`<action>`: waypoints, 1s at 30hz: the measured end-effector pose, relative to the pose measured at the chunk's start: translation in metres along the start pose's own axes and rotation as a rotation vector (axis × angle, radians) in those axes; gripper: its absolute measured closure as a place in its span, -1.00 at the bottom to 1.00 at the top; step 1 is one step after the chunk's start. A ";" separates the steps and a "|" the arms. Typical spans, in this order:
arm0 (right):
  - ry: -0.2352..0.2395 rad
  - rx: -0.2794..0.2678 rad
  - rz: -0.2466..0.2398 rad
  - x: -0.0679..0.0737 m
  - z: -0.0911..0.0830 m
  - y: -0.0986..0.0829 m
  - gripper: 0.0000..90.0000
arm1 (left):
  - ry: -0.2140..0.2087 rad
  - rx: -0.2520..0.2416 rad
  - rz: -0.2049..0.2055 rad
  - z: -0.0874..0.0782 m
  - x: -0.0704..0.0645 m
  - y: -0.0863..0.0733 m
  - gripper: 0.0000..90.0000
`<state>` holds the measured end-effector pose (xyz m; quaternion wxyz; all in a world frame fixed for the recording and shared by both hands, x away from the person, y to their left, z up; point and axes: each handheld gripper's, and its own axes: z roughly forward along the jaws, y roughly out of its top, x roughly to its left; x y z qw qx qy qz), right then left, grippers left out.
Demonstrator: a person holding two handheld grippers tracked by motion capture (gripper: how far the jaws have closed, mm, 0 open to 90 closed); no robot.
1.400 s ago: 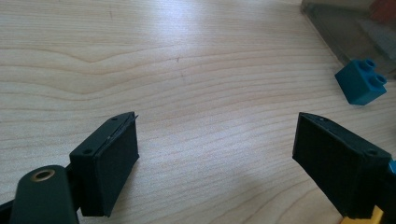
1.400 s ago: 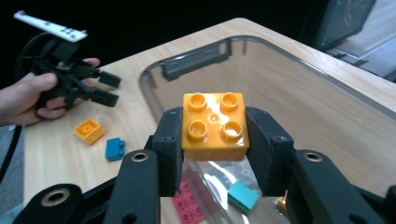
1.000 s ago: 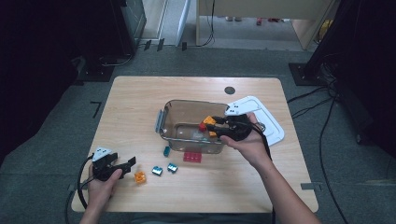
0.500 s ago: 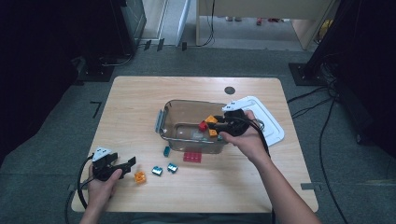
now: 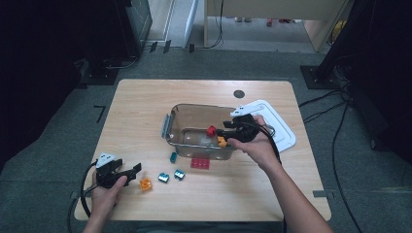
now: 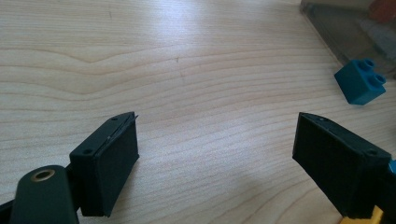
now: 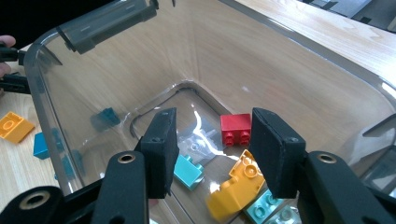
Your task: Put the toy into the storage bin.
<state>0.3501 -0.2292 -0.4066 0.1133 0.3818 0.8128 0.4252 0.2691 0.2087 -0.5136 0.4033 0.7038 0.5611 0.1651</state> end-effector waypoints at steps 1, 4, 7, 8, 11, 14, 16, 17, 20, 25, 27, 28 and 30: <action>0.000 -0.001 0.004 0.001 -0.001 0.000 0.16 | 0.000 0.000 0.000 0.000 0.000 0.000 -0.69; 0.002 -0.020 0.000 0.003 -0.005 0.001 0.16 | 0.000 0.000 0.000 0.000 0.000 0.000 -0.69; 0.010 -0.046 -0.008 0.008 -0.010 0.003 0.16 | 0.000 -0.001 -0.001 0.000 0.000 0.000 -0.68; 0.014 -0.055 -0.013 0.010 -0.012 0.003 0.16 | 0.001 -0.001 -0.001 0.000 0.000 0.000 -0.69; 0.025 -0.075 -0.022 0.018 -0.018 0.004 0.16 | 0.001 -0.001 -0.001 0.000 0.000 0.000 -0.69; 0.041 -0.095 -0.031 0.026 -0.023 0.004 0.17 | 0.001 -0.001 -0.001 0.000 0.000 0.000 -0.69; 0.057 -0.108 -0.037 0.033 -0.027 0.003 0.17 | 0.001 -0.001 -0.001 0.000 0.000 0.000 -0.69; 0.064 -0.113 -0.040 0.035 -0.028 0.003 0.18 | 0.001 -0.001 -0.001 0.000 0.000 0.000 -0.69; 0.088 -0.122 -0.058 0.046 -0.032 0.001 0.18 | 0.001 -0.001 -0.001 0.000 0.000 0.000 -0.68; 0.137 -0.129 -0.085 0.068 -0.033 -0.006 0.18 | 0.000 0.000 -0.002 0.000 0.000 0.000 -0.68; 0.155 -0.129 -0.097 0.076 -0.032 -0.009 0.18 | 0.000 0.001 -0.001 0.000 0.000 0.000 -0.69; 0.165 -0.131 -0.099 0.080 -0.031 -0.011 0.18 | 0.000 0.001 -0.001 0.000 0.000 0.000 -0.69; 0.182 -0.130 -0.109 0.089 -0.029 -0.014 0.18 | 0.000 0.002 0.000 0.000 0.000 0.000 -0.69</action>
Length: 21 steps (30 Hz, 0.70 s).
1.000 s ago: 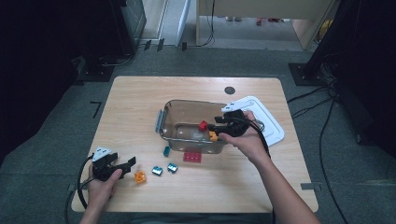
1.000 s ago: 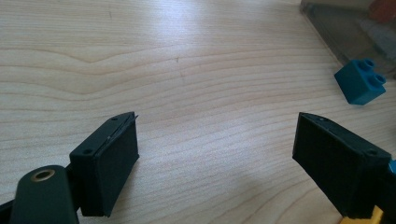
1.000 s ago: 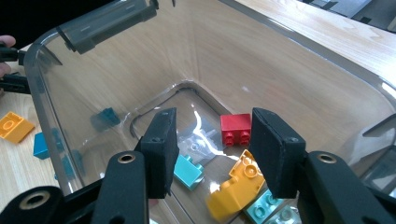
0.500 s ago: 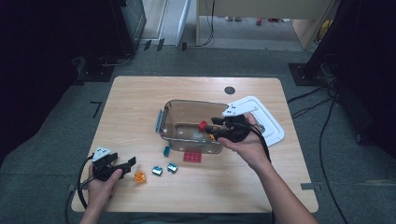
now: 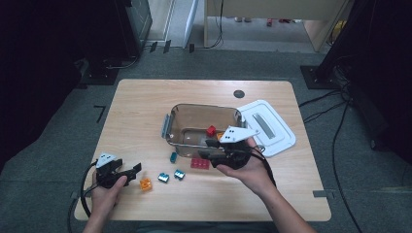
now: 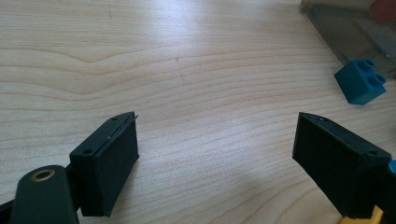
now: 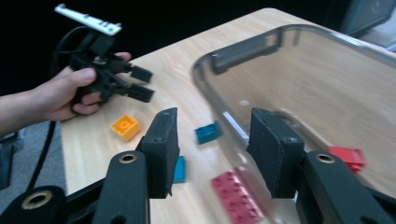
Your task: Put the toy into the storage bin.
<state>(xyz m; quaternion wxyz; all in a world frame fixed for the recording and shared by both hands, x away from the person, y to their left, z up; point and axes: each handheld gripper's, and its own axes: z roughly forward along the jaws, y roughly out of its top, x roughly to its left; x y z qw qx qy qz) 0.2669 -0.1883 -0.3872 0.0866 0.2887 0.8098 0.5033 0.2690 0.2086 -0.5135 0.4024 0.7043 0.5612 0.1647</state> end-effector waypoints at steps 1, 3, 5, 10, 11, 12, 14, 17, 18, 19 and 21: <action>0.004 0.000 -0.001 0.002 0.001 -0.001 0.18 | 0.000 0.000 0.000 0.000 0.000 0.000 -0.69; 0.015 0.003 -0.008 0.009 0.005 -0.004 0.18 | -0.001 -0.001 -0.001 0.000 0.000 0.000 -0.68; 0.032 0.006 -0.011 0.014 0.010 -0.008 0.18 | -0.001 -0.001 0.000 0.000 0.000 0.000 -0.69; 0.053 0.040 -0.023 0.025 0.028 -0.022 0.18 | -0.001 -0.003 -0.002 0.000 0.000 0.000 -0.69; 0.059 0.046 -0.023 0.026 0.031 -0.025 0.18 | -0.001 -0.002 -0.001 0.000 0.000 0.000 -0.68; 0.061 0.058 -0.021 0.028 0.037 -0.029 0.18 | -0.001 -0.002 -0.001 0.000 0.000 0.000 -0.68; 0.071 0.074 -0.022 0.030 0.045 -0.036 0.18 | -0.001 -0.002 -0.002 0.000 0.000 0.000 -0.69; 0.076 0.096 -0.020 0.032 0.059 -0.045 0.18 | -0.002 -0.003 -0.002 0.000 0.000 0.000 -0.68; 0.081 0.102 -0.017 0.033 0.063 -0.048 0.18 | -0.002 -0.003 -0.002 0.000 0.000 0.000 -0.69; 0.078 0.108 -0.015 0.033 0.066 -0.050 0.18 | -0.002 -0.003 -0.002 0.000 0.000 0.000 -0.69; 0.065 0.123 -0.027 0.035 0.076 -0.055 0.17 | -0.003 -0.003 -0.001 0.000 0.000 0.000 -0.68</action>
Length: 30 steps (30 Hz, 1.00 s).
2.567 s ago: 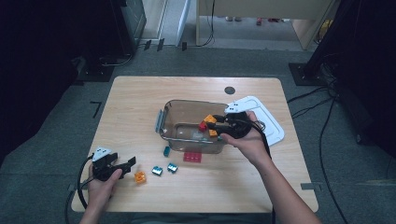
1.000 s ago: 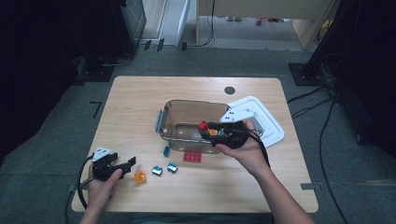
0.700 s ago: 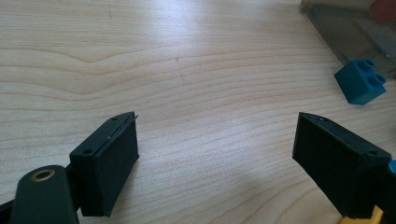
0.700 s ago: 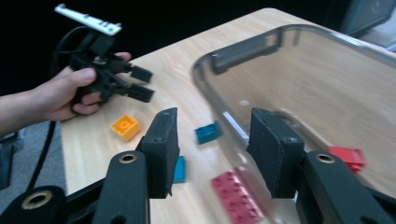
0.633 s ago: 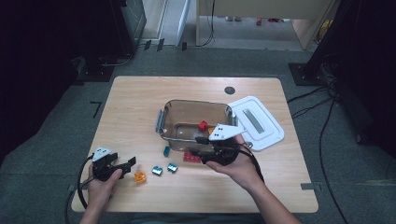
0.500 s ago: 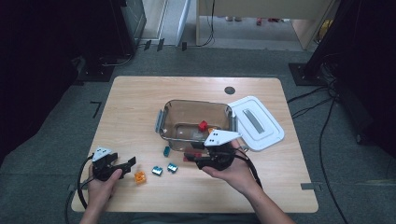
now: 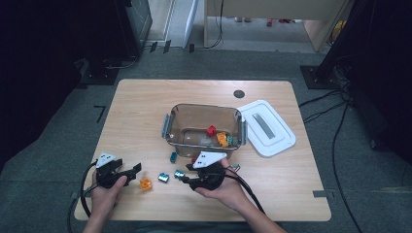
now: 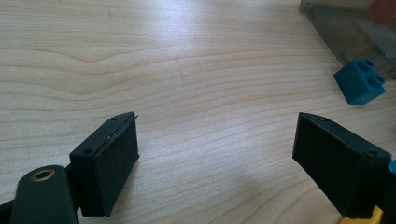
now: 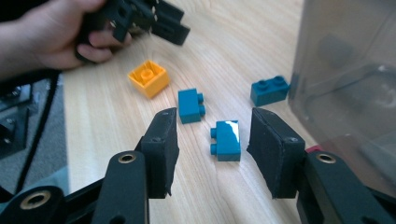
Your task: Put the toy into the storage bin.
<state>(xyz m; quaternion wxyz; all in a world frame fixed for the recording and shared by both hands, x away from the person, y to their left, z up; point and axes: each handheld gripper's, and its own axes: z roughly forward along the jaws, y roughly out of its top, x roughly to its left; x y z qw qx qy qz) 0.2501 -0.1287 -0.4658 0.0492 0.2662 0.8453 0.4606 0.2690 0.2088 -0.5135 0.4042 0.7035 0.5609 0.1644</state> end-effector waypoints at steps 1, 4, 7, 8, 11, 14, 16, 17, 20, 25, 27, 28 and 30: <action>0.000 0.005 0.001 0.000 0.005 -0.002 0.17 | 0.000 0.000 0.000 0.000 0.000 0.000 -0.69; -0.021 0.019 -0.003 0.000 0.019 -0.007 0.18 | -0.001 -0.001 -0.001 0.000 0.000 0.000 -0.69; -0.039 0.032 -0.004 0.000 0.030 -0.010 0.19 | -0.002 -0.001 -0.001 0.000 0.000 0.000 -0.68; -0.048 0.037 -0.007 -0.001 0.034 -0.011 0.20 | -0.003 -0.002 -0.001 0.000 0.000 0.000 -0.69; -0.067 0.049 -0.009 -0.003 0.042 -0.014 0.23 | -0.003 -0.003 -0.002 0.000 0.000 0.000 -0.69; -0.085 0.051 -0.009 -0.004 0.047 -0.016 0.27 | -0.003 -0.001 0.000 0.000 0.000 0.000 -0.69; -0.100 0.055 -0.015 -0.004 0.050 -0.017 0.31 | -0.004 -0.001 0.000 0.000 0.000 0.000 -0.69; -0.103 0.059 -0.016 -0.005 0.051 -0.017 0.32 | -0.003 -0.001 0.000 0.000 0.000 0.000 -0.69; -0.111 0.073 -0.024 -0.005 0.054 -0.019 0.36 | -0.003 -0.001 0.000 0.000 0.000 0.000 -0.69; -0.123 0.091 -0.042 -0.005 0.057 -0.023 0.45 | -0.003 -0.001 0.001 0.000 0.000 0.000 -0.69; -0.120 0.094 -0.042 -0.005 0.057 -0.023 0.46 | -0.003 -0.001 0.001 0.000 0.000 0.000 -0.69; -0.120 0.095 -0.043 -0.006 0.057 -0.023 0.46 | -0.003 -0.001 0.001 0.000 0.000 0.000 -0.68; -0.118 0.094 -0.043 -0.006 0.056 -0.023 0.46 | -0.003 -0.001 0.001 0.000 0.000 0.000 -0.69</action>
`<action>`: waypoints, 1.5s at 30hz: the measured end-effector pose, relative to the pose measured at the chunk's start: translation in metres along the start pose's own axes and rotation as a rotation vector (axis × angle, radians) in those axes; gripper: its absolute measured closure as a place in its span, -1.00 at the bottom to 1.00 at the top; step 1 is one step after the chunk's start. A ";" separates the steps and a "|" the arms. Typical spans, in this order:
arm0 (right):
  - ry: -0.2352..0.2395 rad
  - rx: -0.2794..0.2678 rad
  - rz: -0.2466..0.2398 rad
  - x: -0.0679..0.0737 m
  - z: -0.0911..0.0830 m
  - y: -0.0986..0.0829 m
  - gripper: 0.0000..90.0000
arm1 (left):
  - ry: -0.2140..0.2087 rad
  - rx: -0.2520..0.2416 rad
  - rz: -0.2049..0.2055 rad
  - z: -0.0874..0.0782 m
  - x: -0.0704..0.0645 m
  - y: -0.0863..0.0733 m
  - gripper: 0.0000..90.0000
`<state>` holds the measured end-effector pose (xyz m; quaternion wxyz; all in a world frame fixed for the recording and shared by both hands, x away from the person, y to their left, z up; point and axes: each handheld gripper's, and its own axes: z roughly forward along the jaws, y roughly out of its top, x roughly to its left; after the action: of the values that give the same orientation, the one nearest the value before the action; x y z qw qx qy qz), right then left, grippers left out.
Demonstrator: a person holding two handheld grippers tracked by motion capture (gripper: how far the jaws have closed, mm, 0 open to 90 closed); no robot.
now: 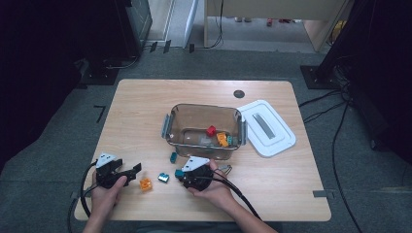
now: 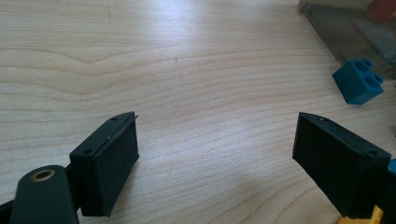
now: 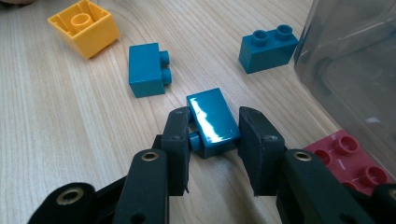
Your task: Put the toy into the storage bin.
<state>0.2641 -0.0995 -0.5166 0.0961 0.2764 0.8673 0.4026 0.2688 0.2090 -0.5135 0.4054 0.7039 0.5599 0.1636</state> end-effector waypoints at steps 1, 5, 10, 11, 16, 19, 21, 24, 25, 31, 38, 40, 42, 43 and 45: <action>0.003 -0.001 0.001 0.000 -0.001 0.000 0.46 | 0.000 0.000 0.000 0.000 0.000 0.000 -0.69; 0.021 -0.013 0.012 -0.001 -0.006 0.002 0.46 | 0.000 0.000 0.000 0.000 0.000 0.000 -0.69; 0.034 -0.038 0.020 -0.004 -0.018 0.005 0.47 | 0.001 0.001 0.000 0.000 0.000 0.000 -0.68; 0.038 -0.044 0.023 -0.005 -0.021 0.007 0.47 | 0.001 0.001 0.000 0.000 0.000 0.000 -0.69; 0.046 -0.069 0.018 -0.006 -0.035 0.013 0.47 | 0.001 0.001 0.000 0.000 0.000 0.000 -0.68; 0.050 -0.087 0.020 -0.007 -0.043 0.017 0.47 | 0.001 0.001 0.000 0.000 0.000 0.000 -0.69; 0.050 -0.101 0.021 -0.008 -0.050 0.020 0.47 | 0.001 0.001 0.000 0.000 0.000 0.000 -0.68; 0.051 -0.127 0.025 -0.010 -0.062 0.026 0.47 | 0.001 0.001 0.000 0.000 0.000 0.000 -0.68; 0.049 -0.140 0.023 -0.012 -0.067 0.029 0.47 | 0.000 0.001 0.000 0.000 0.000 0.000 -0.69; 0.029 -0.192 0.031 -0.023 -0.093 0.042 0.47 | 0.000 0.000 -0.001 0.000 0.000 0.000 -0.69; -0.010 -0.248 0.048 -0.040 -0.118 0.052 0.47 | 0.001 0.004 0.000 0.000 0.000 0.000 -0.68; -0.023 -0.268 0.054 -0.046 -0.126 0.055 0.47 | 0.001 0.004 0.000 0.000 0.000 0.000 -0.68; -0.032 -0.281 0.063 -0.050 -0.131 0.058 0.47 | 0.002 0.003 -0.001 0.000 0.000 0.000 -0.69; -0.039 -0.287 0.066 -0.053 -0.134 0.059 0.47 | 0.002 0.003 -0.001 0.000 0.000 0.000 -0.69; -0.055 -0.296 0.074 -0.059 -0.138 0.060 0.47 | 0.002 0.000 -0.002 0.000 0.000 0.000 -0.69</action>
<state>0.2838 -0.1900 -0.3837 0.1446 0.3017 0.7850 0.5214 0.2691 0.2087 -0.5136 0.4051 0.7031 0.5611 0.1635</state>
